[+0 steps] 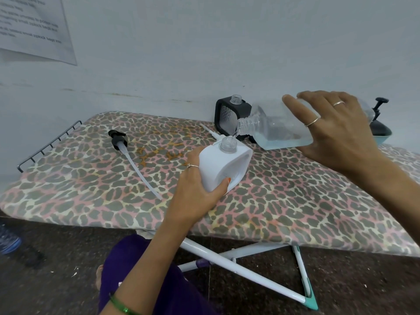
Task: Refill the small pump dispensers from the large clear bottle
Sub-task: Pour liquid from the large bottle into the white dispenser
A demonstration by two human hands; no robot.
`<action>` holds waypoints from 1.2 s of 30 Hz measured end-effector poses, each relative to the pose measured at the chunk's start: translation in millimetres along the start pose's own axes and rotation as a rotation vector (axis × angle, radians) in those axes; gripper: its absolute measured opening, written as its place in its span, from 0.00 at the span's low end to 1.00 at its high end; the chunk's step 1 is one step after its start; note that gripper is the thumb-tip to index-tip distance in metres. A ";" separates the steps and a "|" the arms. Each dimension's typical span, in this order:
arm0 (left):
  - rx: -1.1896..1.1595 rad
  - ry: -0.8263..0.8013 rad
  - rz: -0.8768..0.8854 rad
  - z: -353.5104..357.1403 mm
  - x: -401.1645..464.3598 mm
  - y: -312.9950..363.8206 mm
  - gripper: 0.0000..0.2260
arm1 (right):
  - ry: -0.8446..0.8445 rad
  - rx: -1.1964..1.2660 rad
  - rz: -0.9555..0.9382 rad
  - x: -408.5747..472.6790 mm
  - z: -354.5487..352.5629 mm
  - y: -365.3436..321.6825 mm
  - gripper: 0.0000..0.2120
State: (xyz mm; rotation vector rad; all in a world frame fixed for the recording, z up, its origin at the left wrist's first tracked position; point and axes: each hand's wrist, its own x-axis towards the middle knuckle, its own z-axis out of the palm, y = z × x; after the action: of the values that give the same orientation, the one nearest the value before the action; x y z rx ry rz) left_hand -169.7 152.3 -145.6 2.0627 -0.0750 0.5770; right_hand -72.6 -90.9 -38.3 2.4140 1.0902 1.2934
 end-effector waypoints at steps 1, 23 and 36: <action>0.000 0.001 0.000 -0.1 0.1 0.2 0.31 | 0.001 0.000 0.001 0.0 -0.1 -0.4 0.36; 0.017 0.006 0.008 -0.4 -1.1 0.1 0.31 | -0.018 0.002 -0.003 1.7 -0.7 -0.8 0.37; -0.005 0.009 0.013 -0.3 -0.1 -0.7 0.32 | -0.015 -0.005 0.005 1.7 0.4 0.3 0.39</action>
State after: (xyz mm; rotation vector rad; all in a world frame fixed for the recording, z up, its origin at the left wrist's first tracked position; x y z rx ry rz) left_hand -169.7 152.9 -146.0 2.0556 -0.0846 0.5928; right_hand -71.6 -89.9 -37.3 2.4203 1.0760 1.2764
